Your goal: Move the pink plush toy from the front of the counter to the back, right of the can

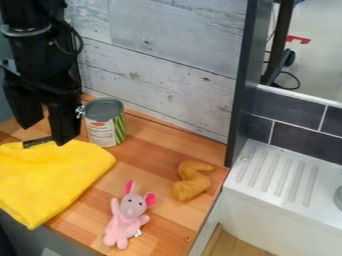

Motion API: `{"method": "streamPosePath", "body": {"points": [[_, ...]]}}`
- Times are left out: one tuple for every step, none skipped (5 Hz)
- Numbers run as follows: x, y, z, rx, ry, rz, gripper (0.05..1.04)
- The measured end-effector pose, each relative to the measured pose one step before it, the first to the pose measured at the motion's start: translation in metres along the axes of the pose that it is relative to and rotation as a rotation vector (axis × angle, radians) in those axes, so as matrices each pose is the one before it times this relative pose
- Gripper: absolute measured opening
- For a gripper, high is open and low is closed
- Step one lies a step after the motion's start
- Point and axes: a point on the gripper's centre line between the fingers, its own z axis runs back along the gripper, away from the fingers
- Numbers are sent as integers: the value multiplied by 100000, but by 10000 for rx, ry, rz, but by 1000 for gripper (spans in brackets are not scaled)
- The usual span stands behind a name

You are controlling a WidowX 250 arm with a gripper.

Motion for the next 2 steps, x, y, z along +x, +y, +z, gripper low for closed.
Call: {"method": "streamPosePath", "body": {"points": [[-160,-103,-489,-51,160,-23,1000],[1096,-2097,-875,-79,-371,-910,1000]]}}
